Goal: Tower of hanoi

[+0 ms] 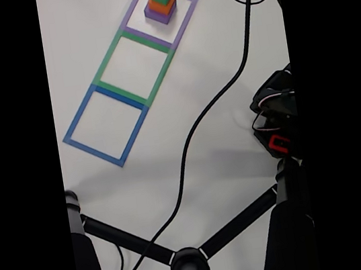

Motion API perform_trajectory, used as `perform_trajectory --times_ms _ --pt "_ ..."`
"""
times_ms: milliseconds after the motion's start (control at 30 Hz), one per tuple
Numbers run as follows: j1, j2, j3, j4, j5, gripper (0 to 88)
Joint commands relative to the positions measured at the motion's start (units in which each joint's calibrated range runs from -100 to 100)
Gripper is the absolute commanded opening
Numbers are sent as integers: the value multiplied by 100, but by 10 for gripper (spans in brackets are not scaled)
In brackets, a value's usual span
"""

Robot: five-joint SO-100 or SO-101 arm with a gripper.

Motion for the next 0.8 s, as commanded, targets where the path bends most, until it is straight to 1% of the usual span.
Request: perform_trajectory --times_ms 0,200,300,633,767 --pt "-270 -243 -873 843 0 19" --pt "-492 -467 -809 956 0 18" --pt "-606 -603 -419 802 0 19" --pt "-880 -1565 2707 -1262 0 21" --pt "-980 -1589 3798 -2403 0 23"
